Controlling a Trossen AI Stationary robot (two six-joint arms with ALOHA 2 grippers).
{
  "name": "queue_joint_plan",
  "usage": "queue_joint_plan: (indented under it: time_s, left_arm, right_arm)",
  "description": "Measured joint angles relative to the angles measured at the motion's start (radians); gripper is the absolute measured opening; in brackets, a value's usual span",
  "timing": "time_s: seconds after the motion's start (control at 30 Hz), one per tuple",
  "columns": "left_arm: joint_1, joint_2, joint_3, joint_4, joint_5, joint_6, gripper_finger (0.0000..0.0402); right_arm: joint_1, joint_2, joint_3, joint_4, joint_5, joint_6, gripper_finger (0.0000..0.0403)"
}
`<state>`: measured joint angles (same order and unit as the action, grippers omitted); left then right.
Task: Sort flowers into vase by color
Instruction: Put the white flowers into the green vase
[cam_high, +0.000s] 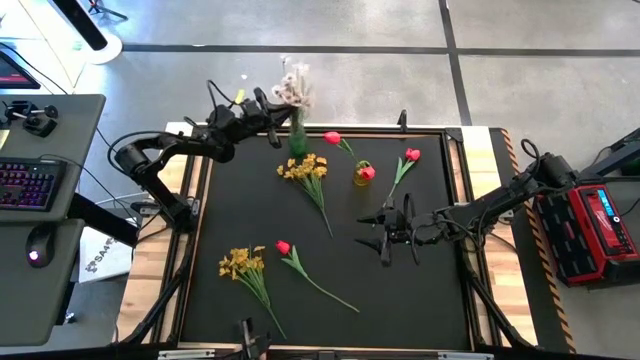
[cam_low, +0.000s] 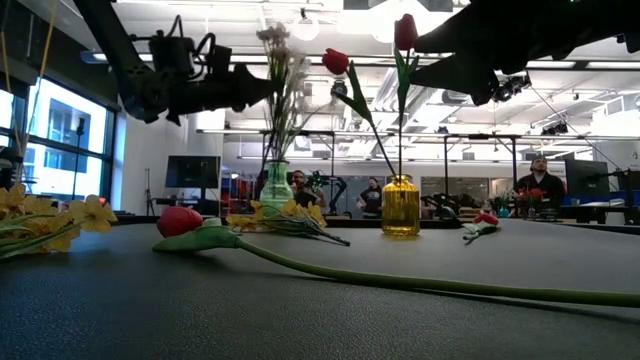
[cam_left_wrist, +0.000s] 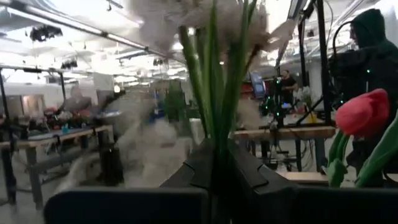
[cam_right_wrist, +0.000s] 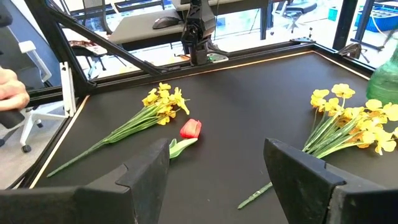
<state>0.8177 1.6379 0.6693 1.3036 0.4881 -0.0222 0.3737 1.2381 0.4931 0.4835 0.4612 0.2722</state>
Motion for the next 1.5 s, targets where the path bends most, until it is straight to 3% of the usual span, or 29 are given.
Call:
queue_joint_plan:
  time_s: [0.33, 0.57, 1.0, 1.27, 1.5]
  left_arm:
    - [-0.003, -0.004, 0.0, 0.061, 0.008, -0.058, 0.0031]
    - [-0.003, -0.069, 0.0, 0.09, 0.005, -0.086, 0.0005]
    - [-0.016, -0.07, -0.001, 0.183, -0.053, -0.143, 0.0001]
    - [-0.03, 0.052, -0.001, 0.267, -0.05, -0.178, 0.0001]
    - [-0.029, 0.083, 0.005, 0.266, -0.053, -0.185, 0.0001]
  right_arm:
    - [0.0, 0.0, 0.0, 0.0, 0.0, -0.002, 0.0247]
    - [0.0, 0.0, 0.0, 0.0, 0.0, -0.003, 0.0247]
    - [0.0, 0.0, 0.0, 0.0, 0.0, -0.003, 0.0247]
    - [0.0, 0.0, 0.0, 0.001, 0.0, -0.001, 0.0247]
    - [0.0, 0.0, 0.0, 0.002, 0.0, -0.004, 0.0247]
